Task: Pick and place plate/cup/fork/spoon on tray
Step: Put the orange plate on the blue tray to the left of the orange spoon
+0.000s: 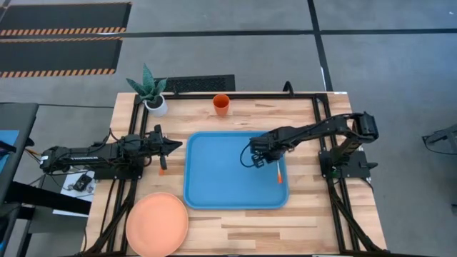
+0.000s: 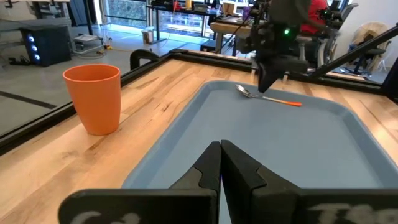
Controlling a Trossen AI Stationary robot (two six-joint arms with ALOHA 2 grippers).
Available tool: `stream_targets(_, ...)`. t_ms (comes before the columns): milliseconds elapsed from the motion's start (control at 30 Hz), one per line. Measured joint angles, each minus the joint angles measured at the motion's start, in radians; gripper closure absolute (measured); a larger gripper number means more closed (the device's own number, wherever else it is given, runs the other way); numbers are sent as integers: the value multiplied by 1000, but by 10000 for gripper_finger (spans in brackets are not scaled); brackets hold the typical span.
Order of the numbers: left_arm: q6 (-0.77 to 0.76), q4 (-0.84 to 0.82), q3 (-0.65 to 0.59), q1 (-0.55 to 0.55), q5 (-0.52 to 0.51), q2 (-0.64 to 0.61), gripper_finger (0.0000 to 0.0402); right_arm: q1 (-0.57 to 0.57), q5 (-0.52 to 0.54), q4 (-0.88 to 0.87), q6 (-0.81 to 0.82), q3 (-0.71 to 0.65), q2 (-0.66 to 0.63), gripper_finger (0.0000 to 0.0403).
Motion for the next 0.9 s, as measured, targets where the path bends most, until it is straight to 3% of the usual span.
stream_targets(100, 0, 0, 0, 0, 6, 0, 401, 11, 6, 168, -216, -2, -4, 379)
stream_targets(233, 0, -4, 0, 0, 25, 0, 401, 11, -59, 556, -486, -59, -4, 393)
stream_targets(533, -12, -13, 0, 0, 68, 1, 401, -54, -97, 1300, -791, -283, -3, 396)
stream_targets(767, -16, -57, 23, -2, 71, 61, 401, -99, -103, 1608, -926, -412, -3, 399)
stream_targets(900, -32, -76, 90, -29, 68, 139, 401, -127, -155, 1653, -965, -443, -3, 396)
